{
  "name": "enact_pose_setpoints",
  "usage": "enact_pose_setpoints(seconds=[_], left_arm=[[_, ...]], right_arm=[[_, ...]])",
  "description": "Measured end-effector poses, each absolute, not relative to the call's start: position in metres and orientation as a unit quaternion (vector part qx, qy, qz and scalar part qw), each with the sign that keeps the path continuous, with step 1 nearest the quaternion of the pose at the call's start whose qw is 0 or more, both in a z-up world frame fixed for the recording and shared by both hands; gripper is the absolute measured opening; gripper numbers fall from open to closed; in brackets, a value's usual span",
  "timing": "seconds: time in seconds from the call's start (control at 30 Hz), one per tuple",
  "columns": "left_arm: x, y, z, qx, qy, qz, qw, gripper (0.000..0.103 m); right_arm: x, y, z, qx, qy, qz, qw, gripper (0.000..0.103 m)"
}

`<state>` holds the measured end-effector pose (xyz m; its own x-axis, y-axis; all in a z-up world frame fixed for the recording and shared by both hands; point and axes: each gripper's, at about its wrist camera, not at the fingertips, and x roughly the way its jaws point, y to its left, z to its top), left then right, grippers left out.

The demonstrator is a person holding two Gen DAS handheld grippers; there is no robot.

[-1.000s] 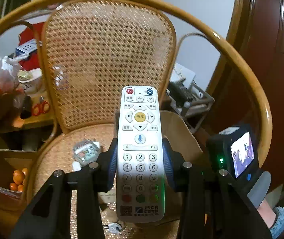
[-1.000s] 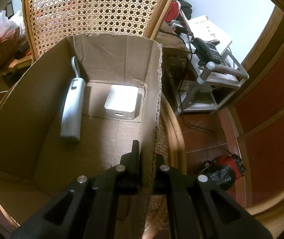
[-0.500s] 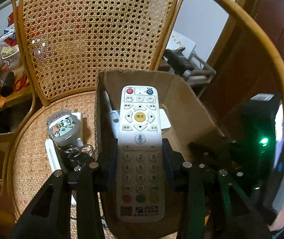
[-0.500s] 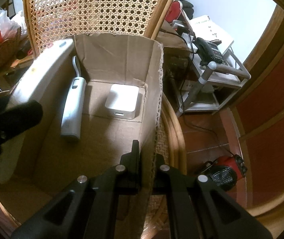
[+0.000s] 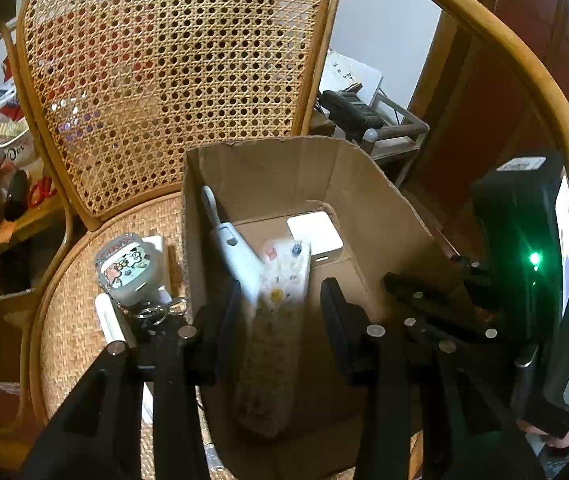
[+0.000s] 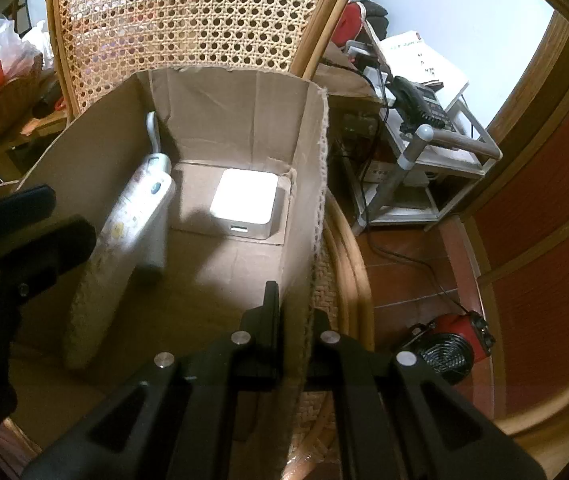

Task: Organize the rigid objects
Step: 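Withdraw the left gripper from the box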

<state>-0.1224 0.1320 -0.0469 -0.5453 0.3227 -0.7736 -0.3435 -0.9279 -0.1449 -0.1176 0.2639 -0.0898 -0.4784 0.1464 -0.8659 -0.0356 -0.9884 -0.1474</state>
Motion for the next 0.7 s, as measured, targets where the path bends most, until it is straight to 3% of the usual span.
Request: enact_pose_setpoints(seconds=[0.07,0.17,0.23,0.3,0.7], left_arm=[[-0.121,0.129,-0.045,-0.438,0.004,0.878,0.193,0.043],[-0.116,0.124,-0.037,-0.421,-0.009,0.885,0.198,0.07],[-0.112,0.122,-0.032,-0.409,-0.007,0.894,0.183,0.073],[-0.113,0.12,-0.03,-0.412,0.001,0.897,0.159,0.084],[-0.119,0.085,-0.024,-0.394,-0.007,0.913,0.107,0.097]], right_arm=[[-0.117,0.264,-0.09,-0.508,-0.058,0.858,0.054,0.007],[-0.116,0.263,-0.089,-0.508,-0.058,0.858,0.055,0.007],[-0.116,0.263,-0.089,-0.507,-0.056,0.858,0.053,0.007],[-0.116,0.264,-0.09,-0.508,-0.053,0.858,0.052,0.007],[-0.116,0.265,-0.091,-0.509,-0.055,0.858,0.052,0.007]])
